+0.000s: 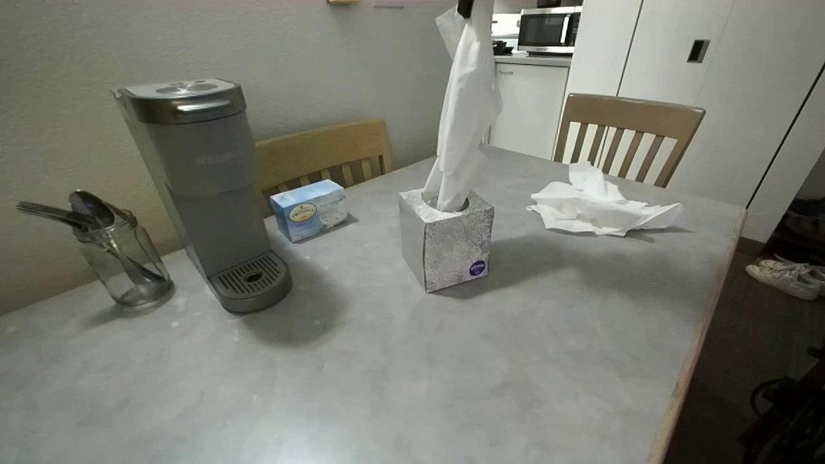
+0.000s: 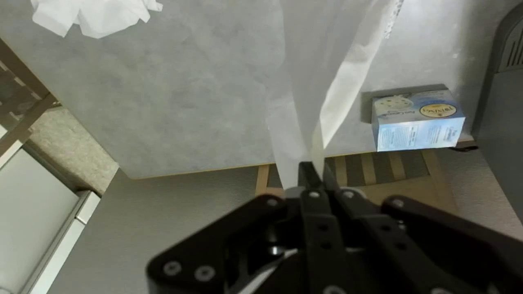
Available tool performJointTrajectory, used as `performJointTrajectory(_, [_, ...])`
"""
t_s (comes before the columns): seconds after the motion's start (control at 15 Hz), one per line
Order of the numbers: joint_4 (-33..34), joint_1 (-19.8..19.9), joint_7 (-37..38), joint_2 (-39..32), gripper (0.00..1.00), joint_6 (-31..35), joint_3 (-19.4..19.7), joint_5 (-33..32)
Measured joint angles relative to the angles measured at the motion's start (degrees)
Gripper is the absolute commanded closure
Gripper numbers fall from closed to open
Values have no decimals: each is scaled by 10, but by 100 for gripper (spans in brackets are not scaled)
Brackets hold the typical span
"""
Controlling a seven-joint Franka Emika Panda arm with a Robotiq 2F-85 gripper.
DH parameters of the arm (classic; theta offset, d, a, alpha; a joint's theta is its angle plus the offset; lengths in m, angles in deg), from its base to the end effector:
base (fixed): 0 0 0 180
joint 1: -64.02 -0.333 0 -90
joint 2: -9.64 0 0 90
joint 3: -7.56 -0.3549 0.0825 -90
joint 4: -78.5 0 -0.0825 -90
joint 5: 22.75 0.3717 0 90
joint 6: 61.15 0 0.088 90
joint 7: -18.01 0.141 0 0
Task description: Pick up three tissue papers from the box and put it on the table.
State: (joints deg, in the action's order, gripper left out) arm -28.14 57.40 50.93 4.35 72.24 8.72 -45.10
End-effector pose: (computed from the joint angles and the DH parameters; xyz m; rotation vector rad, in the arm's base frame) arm 0.6238 0.0440 0.5204 2.8494 -0.3763 0.6711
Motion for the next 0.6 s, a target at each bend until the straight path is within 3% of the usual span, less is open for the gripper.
performJointTrajectory(0.6, [27,5,1,27,100,-16,-1,-60])
